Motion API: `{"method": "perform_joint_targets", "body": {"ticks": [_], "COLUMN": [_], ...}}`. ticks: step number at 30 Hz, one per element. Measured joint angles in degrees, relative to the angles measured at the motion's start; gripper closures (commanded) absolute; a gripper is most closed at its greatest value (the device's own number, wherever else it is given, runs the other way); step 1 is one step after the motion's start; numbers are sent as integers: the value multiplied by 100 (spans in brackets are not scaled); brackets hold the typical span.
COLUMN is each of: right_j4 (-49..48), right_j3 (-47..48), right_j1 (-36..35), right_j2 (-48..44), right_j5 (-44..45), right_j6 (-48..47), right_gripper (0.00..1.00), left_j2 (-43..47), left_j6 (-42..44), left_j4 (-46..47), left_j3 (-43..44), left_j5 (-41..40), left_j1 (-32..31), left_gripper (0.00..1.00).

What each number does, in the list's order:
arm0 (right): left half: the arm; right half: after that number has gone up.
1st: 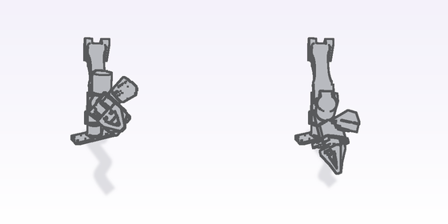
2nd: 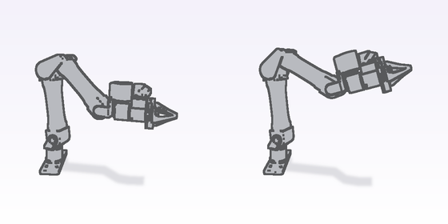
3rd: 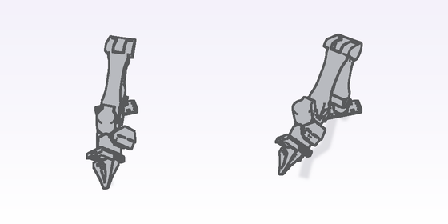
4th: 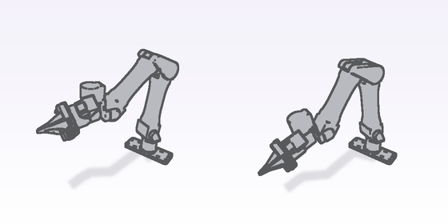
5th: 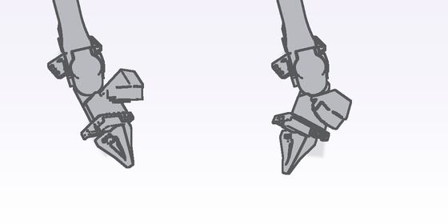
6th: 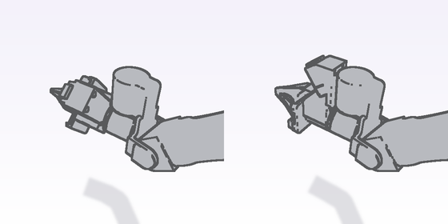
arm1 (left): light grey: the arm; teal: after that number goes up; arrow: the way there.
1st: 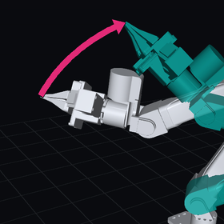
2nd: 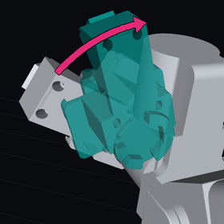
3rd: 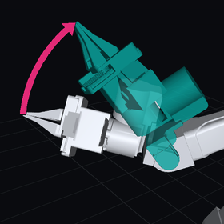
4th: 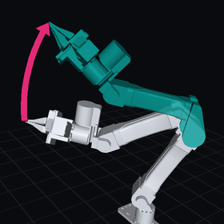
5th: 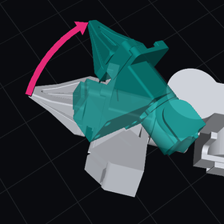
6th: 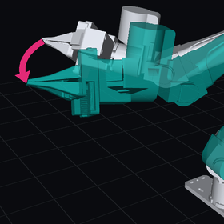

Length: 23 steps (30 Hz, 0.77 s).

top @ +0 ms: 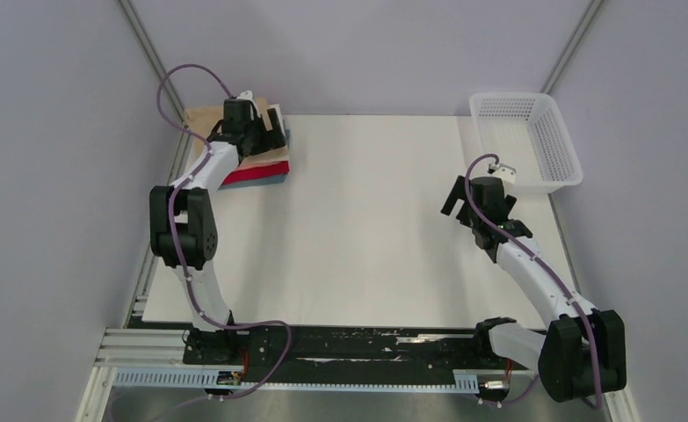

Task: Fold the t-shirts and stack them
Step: Reset both arms

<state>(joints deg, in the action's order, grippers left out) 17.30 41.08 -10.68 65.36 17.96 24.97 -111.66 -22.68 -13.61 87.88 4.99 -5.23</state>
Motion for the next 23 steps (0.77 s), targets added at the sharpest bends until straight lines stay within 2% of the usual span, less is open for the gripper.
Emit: {"method": "perform_joint_targets", "body": {"ticks": [5,12,16,19,23], "right_j4": [2,-17,-39,-39,-35], "right_j3": [-116,-402,-592,-763,-892], "right_j1": [0,0,0,0,0], "right_j2": [-402,-1443,-1827,-1987,-2100], "right_j5": [46,238,330,391,431], "right_j6": [39,184,302,389,444], "right_gripper": [0,0,0,0,0], "left_j2": [962,4041,5346,5949,6161], "left_j6": [7,-157,-409,-487,-507], "left_j4": [-267,22,157,138,-83], "left_j3": [-199,-2135,-3307,-4186,-4653], "left_j5": [-444,-1123,-1314,-1381,-1403], "left_j1": [-216,-966,-1008,-1001,-1001], "left_gripper": [0,0,0,0,0]}}
